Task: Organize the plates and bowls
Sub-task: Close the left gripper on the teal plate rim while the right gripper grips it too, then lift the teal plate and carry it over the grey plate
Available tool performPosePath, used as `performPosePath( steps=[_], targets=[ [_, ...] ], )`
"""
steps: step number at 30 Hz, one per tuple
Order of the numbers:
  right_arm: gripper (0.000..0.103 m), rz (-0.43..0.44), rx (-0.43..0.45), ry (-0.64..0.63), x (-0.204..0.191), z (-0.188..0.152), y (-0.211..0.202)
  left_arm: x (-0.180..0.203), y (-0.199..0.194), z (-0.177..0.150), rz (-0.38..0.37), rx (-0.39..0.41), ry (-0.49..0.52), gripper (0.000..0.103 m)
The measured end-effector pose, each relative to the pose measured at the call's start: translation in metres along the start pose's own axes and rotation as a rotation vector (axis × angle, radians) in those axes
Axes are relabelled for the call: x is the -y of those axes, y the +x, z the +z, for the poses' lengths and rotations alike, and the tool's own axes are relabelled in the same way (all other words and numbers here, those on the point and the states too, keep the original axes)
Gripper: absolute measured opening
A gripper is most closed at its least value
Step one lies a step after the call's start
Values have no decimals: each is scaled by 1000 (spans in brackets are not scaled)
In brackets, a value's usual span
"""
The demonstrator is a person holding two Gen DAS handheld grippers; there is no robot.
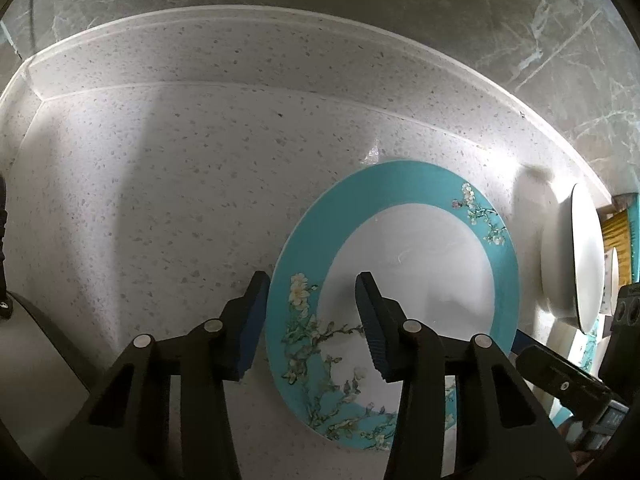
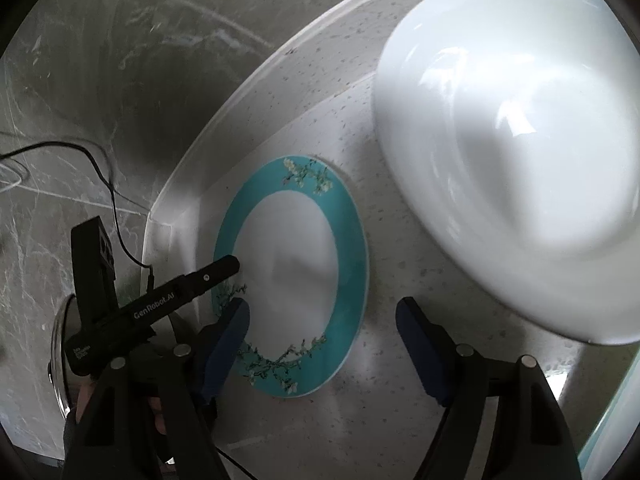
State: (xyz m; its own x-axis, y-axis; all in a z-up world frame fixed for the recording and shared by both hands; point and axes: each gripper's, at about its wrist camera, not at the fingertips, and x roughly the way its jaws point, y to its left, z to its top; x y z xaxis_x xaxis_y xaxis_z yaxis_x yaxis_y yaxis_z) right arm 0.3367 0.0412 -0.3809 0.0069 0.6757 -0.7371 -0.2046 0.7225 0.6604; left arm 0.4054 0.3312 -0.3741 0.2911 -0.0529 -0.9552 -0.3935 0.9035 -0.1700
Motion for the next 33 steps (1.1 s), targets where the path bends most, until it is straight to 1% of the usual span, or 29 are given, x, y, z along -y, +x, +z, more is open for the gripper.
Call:
performPosePath(
  steps=[1, 3, 7, 10, 11, 12, 13, 14, 15, 18, 21, 27, 33],
  targets=[
    [75, -4, -4, -7, -1, 0, 2, 1, 0, 0, 11, 3, 6, 35],
    [61, -1, -27, -17, -3, -1, 7, 0, -1, -1, 6, 5, 6, 33],
    [58, -11, -5, -5, -1, 1, 6, 0, -3, -2, -2, 4, 15, 30],
    [52, -35, 3, 0, 1, 5, 5, 3, -3, -4, 12, 5, 31, 30],
    [44, -60, 4, -12, 1, 6, 5, 4, -3, -4, 15, 6, 30, 30],
    [32, -100, 8, -31, 0, 7, 4, 5, -3, -4, 19, 8, 30, 30],
    [25, -122, 13, -38, 1, 7, 4, 6, -3, -4, 23, 11, 29, 30],
    [15, -132, 17, -38, 4, 8, 4, 8, -2, -5, 23, 15, 26, 30],
    [14, -125, 18, -36, 5, 9, 4, 9, -2, -6, 23, 19, 28, 30],
    [15, -173, 33, -79, -1, 8, 3, 11, -4, -10, 35, 31, 38, 30],
    [15, -189, 43, -93, -4, 8, 3, 12, -5, -13, 31, 37, 39, 28],
    [15, -188, 55, -86, -4, 10, 2, 17, -7, -21, 24, 42, 39, 27],
    [15, -191, 82, -109, -9, 8, -6, 23, -13, -28, 28, 64, 44, 25]
  ],
)
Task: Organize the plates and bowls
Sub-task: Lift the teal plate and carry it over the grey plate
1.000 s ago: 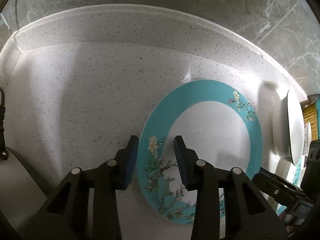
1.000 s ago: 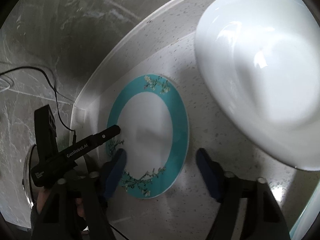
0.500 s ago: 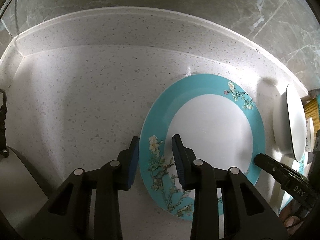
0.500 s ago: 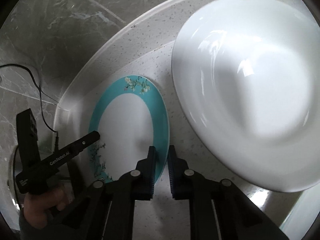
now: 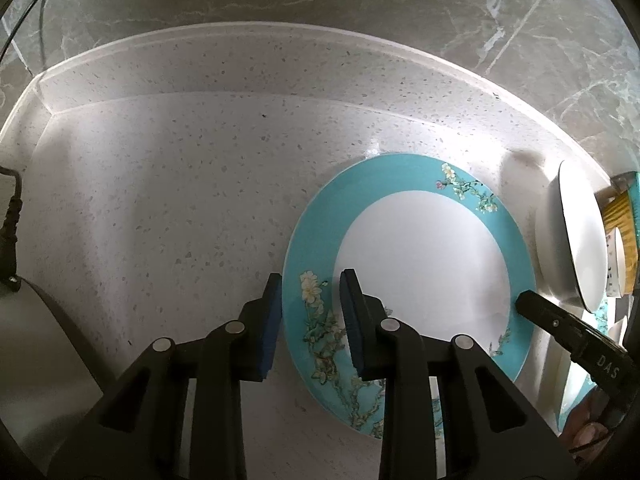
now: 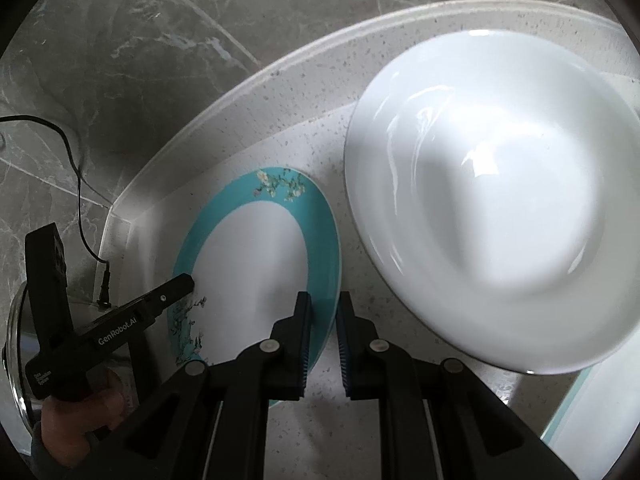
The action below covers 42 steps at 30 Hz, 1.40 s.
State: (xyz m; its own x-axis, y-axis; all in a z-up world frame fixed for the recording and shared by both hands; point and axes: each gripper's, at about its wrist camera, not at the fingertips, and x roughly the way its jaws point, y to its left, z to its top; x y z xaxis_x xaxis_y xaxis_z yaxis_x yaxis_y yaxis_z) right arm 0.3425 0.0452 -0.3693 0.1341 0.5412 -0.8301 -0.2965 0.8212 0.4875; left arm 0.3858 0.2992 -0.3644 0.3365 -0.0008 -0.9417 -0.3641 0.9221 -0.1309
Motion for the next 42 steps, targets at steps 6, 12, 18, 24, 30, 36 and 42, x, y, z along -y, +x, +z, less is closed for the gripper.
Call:
performPosePath(
  steps=[6, 12, 18, 24, 30, 36, 42],
  targets=[
    [15, -17, -1, 1, 6, -4, -2, 6, -3, -11, -11, 4, -3, 24],
    [15, -25, 22, -20, 5, -7, -8, 9, -10, -23, -26, 24, -12, 23],
    [15, -31, 46, -42, 2, -11, -17, 12, -25, -30, -28, 54, -4, 23],
    [15, -22, 79, -60, -5, -17, -34, 13, -54, -42, -34, 105, 6, 23],
    [15, -14, 120, -98, -10, -34, -69, 23, -91, -68, -53, 152, 35, 23],
    [15, -10, 156, -105, -8, -68, -108, 39, -130, -110, -77, 180, 82, 23],
    [15, -29, 170, -115, -2, -113, -139, 54, -149, -159, -101, 177, 130, 23]
  ],
)
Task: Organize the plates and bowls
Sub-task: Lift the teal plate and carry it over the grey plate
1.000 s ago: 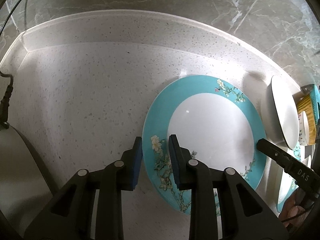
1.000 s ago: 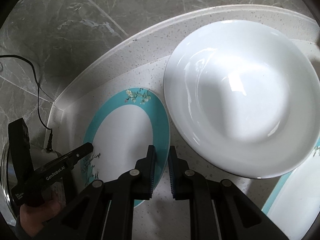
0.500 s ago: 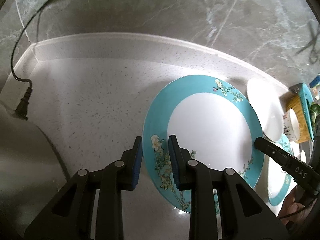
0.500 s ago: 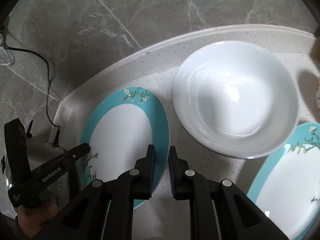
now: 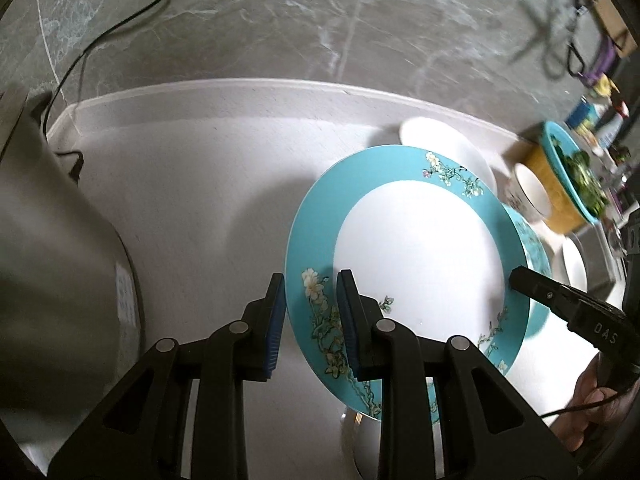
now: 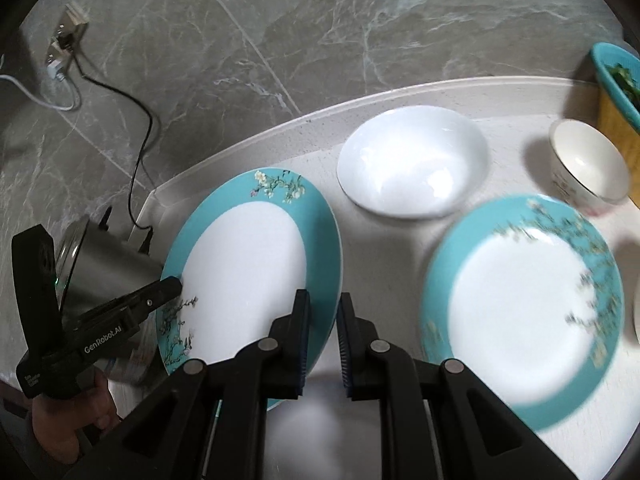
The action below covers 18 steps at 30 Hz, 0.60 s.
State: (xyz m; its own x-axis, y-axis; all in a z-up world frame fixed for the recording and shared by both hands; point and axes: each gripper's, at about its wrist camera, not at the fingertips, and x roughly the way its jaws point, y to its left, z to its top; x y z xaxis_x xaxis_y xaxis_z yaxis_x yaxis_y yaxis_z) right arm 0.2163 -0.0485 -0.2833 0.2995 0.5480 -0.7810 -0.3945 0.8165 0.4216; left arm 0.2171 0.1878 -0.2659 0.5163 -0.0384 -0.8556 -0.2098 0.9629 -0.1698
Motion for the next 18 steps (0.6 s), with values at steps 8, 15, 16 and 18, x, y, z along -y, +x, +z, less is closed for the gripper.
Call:
performPosePath(
  steps=[8, 15, 16, 18],
  targets=[
    [15, -32, -28, 11, 18, -50, -27, 24, -14, -66, -43, -56, 45, 23],
    [15, -51, -70, 10, 24, -87, -35, 33, -22, -113, -57, -98, 83, 23],
    [15, -54, -77, 9, 25, -92, -36, 33, -20, -116, -58, -103, 88, 23],
    [16, -61, -92, 12, 29, -102, -34, 37, -18, -130, -56, -122, 105, 23]
  ],
)
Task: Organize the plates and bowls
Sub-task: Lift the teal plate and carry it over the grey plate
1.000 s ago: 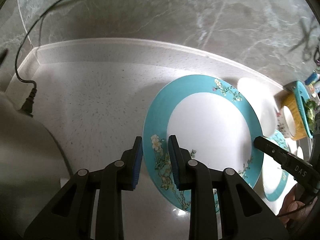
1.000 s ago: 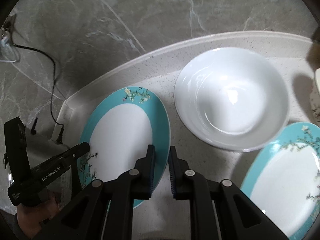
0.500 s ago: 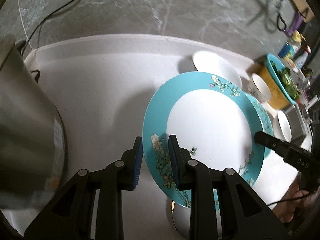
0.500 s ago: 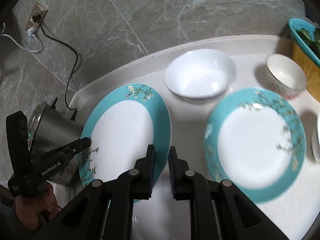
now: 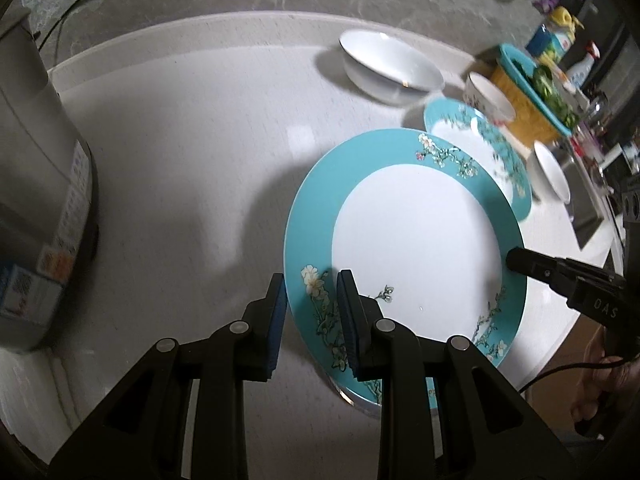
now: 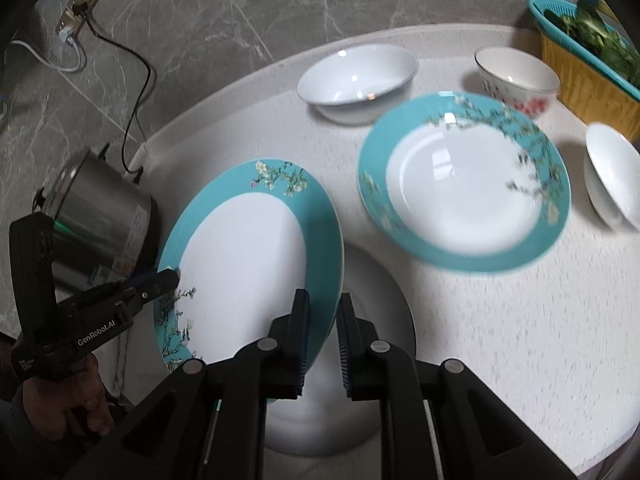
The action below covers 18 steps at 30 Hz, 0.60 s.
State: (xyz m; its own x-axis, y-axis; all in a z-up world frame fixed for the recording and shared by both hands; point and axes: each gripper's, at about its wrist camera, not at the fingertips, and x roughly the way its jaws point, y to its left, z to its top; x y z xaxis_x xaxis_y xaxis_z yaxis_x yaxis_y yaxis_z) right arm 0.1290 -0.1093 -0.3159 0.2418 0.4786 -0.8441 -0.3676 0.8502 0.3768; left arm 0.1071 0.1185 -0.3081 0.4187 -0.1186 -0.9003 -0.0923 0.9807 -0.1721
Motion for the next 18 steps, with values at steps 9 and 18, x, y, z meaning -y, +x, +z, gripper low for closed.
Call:
performPosePath(
  steps=[9, 18],
  targets=[
    [17, -51, -18, 28, 21, -25, 9, 11, 19, -26, -11, -41, 68, 23],
    [17, -71, -25, 23, 29, -41, 15, 21, 37, -26, -3, -76, 94, 23]
  ],
)
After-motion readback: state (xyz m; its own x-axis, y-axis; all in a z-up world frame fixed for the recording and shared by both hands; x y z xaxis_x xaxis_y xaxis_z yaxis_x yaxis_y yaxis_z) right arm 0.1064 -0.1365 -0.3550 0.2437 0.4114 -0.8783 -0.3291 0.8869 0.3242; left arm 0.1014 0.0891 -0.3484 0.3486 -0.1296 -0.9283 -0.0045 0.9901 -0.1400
